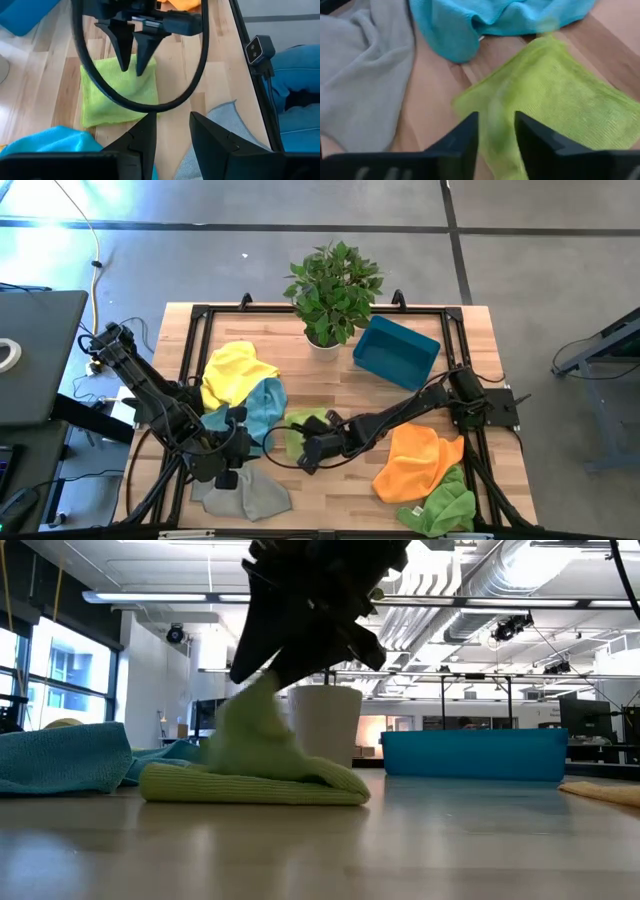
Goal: Fold microfiber towels
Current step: Fold the light green towel, then put the light green towel into the blue bin
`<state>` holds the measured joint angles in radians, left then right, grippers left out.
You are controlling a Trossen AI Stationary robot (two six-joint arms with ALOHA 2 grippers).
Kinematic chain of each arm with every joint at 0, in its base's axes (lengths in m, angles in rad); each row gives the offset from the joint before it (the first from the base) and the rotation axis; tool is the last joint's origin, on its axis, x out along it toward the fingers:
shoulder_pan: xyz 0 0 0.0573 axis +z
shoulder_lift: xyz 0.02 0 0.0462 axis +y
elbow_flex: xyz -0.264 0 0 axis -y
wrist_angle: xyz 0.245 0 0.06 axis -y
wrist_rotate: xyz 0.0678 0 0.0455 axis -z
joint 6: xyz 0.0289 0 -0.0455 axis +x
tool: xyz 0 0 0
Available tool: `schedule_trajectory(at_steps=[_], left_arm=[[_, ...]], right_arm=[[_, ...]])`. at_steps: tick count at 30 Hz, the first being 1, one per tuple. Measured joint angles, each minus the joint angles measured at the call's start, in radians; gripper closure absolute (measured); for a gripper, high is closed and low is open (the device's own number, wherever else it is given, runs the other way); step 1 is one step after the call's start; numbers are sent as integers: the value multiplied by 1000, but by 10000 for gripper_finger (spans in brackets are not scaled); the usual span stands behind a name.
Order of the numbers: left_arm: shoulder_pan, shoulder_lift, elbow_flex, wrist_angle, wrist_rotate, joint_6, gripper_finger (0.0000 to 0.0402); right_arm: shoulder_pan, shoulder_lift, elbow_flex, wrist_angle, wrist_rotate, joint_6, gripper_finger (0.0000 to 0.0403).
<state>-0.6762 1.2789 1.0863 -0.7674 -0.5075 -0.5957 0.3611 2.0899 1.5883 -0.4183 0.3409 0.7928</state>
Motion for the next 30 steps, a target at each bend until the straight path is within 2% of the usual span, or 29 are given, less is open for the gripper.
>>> schedule_trajectory(at_steps=[3,7,12,18,21,26,30], left_arm=[[0,0,0,0,-1,-3,294],[0,0,0,0,-2,-14,294],[0,0,0,0,-2,-31,294],[0,0,0,1,-22,-60,294],[0,0,0,1,-34,-73,294],[0,0,0,2,-35,-79,294],[0,0,0,5,-51,-86,294]], right_arm=[[0,-3,0,3,-35,-35,241],[0,-3,0,-8,-64,-108,223],[-4,-3,0,-87,-48,-185,227],[-21,-2,-1,-200,7,-196,242],[-27,-2,-51,-150,-1,-211,246],[-35,-1,-161,-10,-76,-234,247],[-44,-1,-200,8,-90,-281,247]])
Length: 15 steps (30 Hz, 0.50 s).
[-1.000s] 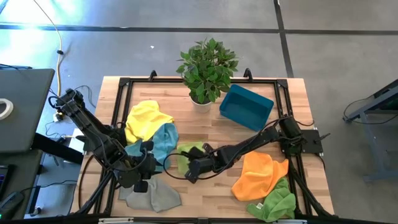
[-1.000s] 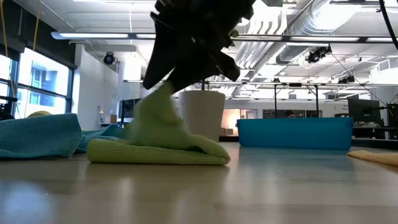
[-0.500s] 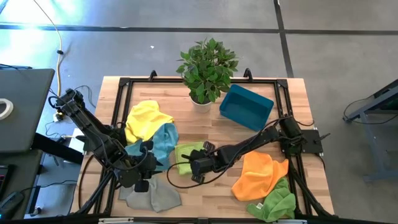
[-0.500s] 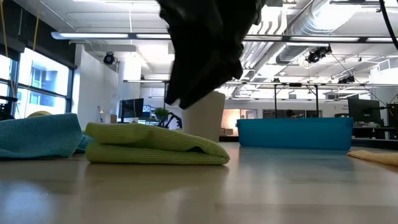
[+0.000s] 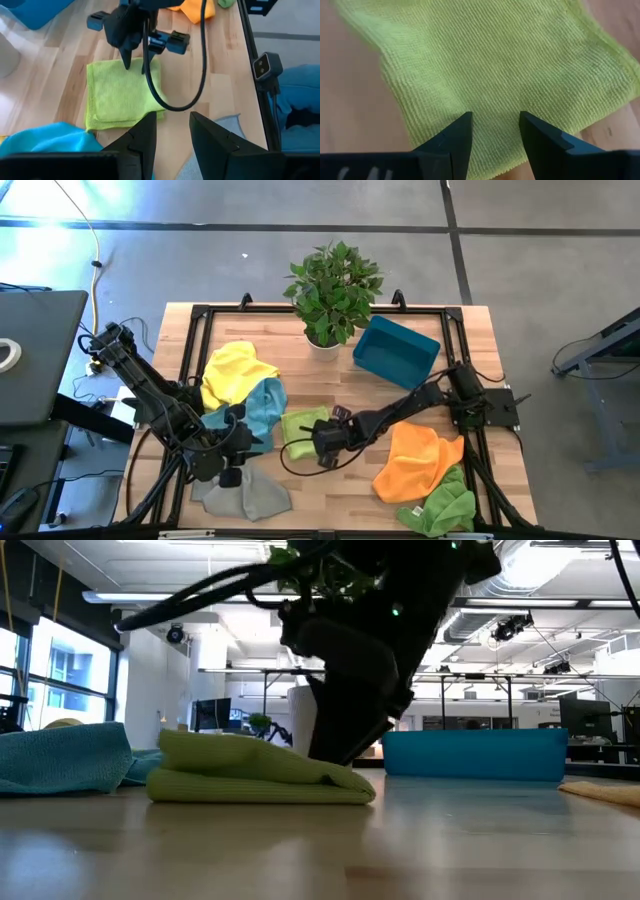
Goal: Fold microfiber towels
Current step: Put the light green towel into the blue bin
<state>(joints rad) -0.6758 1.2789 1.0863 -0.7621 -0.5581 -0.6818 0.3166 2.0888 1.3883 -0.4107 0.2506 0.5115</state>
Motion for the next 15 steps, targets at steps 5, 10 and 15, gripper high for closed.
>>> schedule_trajectory(at_steps=[5,10,15], left_arm=[[2,0,0,8,-34,-5,294],[6,17,0,12,-103,-53,294],[24,51,0,12,-129,-85,294]], right_arm=[[-11,-9,-25,-77,-15,-45,247],[-18,-28,-19,-227,-4,-91,247],[-20,-75,-27,-401,21,-102,248]])
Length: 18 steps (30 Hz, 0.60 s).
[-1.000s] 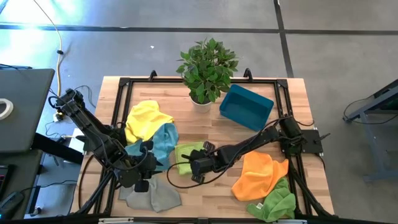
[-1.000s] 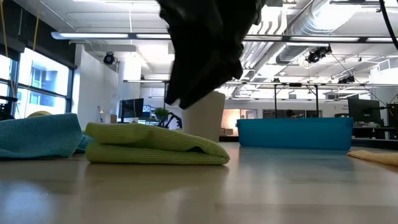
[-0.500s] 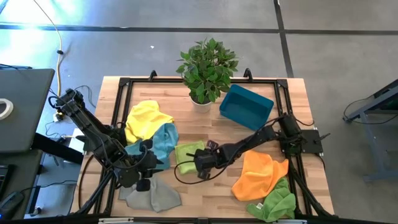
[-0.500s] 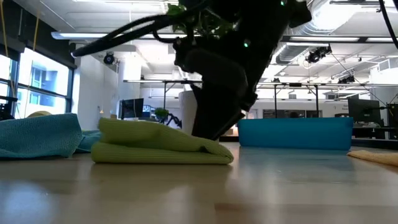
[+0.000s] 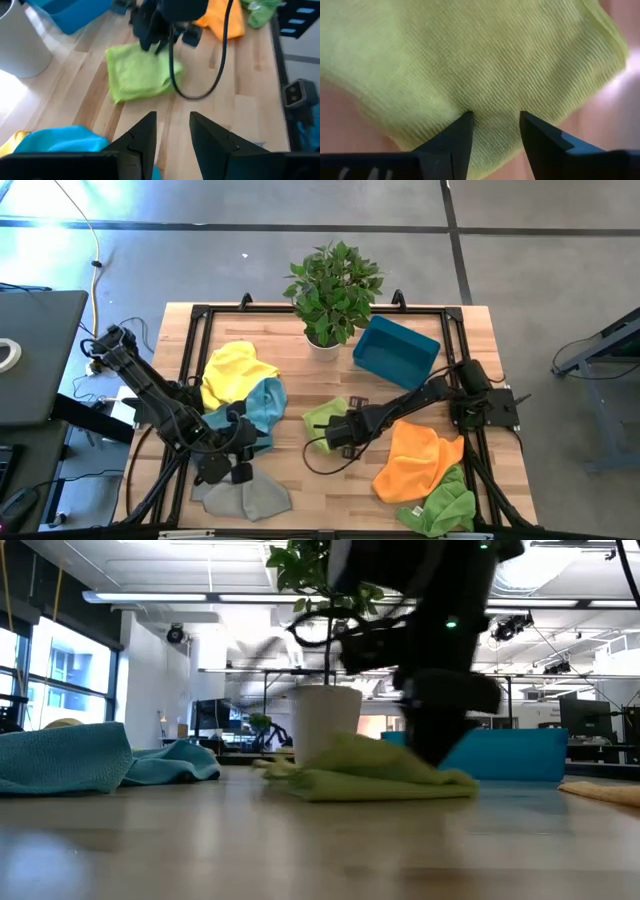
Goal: Fold microfiber towels
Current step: Put the light green towel into the blue bin
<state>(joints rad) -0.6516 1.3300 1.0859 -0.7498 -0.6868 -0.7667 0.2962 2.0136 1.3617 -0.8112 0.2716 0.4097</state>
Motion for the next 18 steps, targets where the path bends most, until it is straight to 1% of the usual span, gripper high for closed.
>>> schedule_trajectory(at_steps=[3,5,8,11,13,14,18], left_arm=[[21,19,0,11,-5,0,294],[40,34,0,20,-7,0,294],[70,46,0,21,-7,8,294],[103,53,-1,18,-4,10,294],[127,64,1,29,-3,11,294],[140,71,1,31,-1,11,294],[184,90,2,62,3,46,294]], right_arm=[[0,-32,-4,-83,12,13,248],[0,-54,-31,-106,22,31,248],[0,-104,-93,-99,30,64,248],[-3,-179,-192,-49,32,124,248],[-8,-243,-274,24,30,182,248],[-12,-278,-314,88,28,212,248],[-35,-391,-480,422,7,299,247]])
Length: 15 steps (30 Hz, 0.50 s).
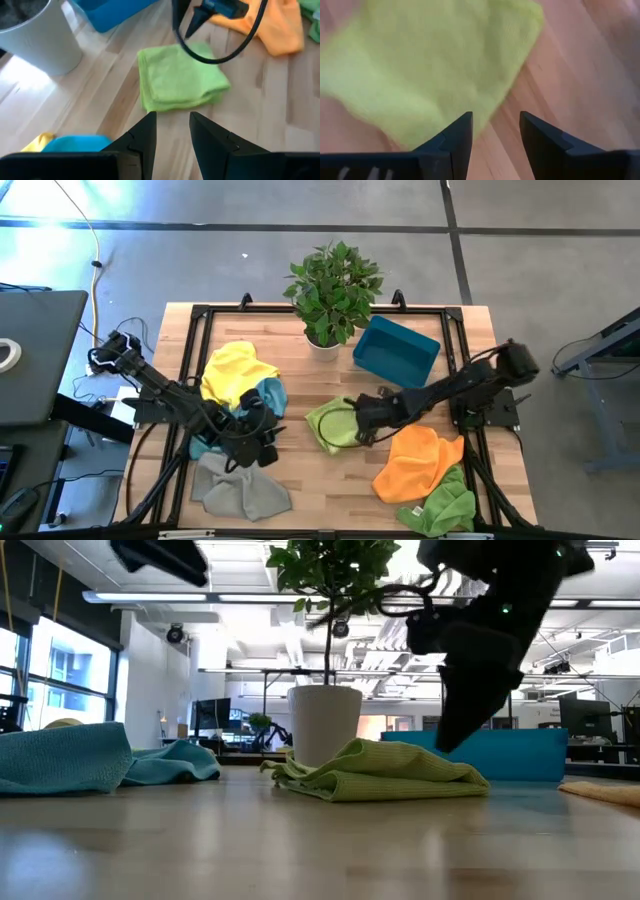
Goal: Fold microfiber towels
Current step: Put the light green towel into the blue bin
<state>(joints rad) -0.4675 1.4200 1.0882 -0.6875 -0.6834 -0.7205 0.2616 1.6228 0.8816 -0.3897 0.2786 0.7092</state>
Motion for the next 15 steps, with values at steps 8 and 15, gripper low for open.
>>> schedule_trajectory(at_steps=[8,15], left_arm=[[59,107,-2,8,34,51,294],[104,199,-3,25,91,70,294]], right_arm=[[-62,-29,-189,321,-17,103,212],[-81,25,-200,454,-53,102,171]])
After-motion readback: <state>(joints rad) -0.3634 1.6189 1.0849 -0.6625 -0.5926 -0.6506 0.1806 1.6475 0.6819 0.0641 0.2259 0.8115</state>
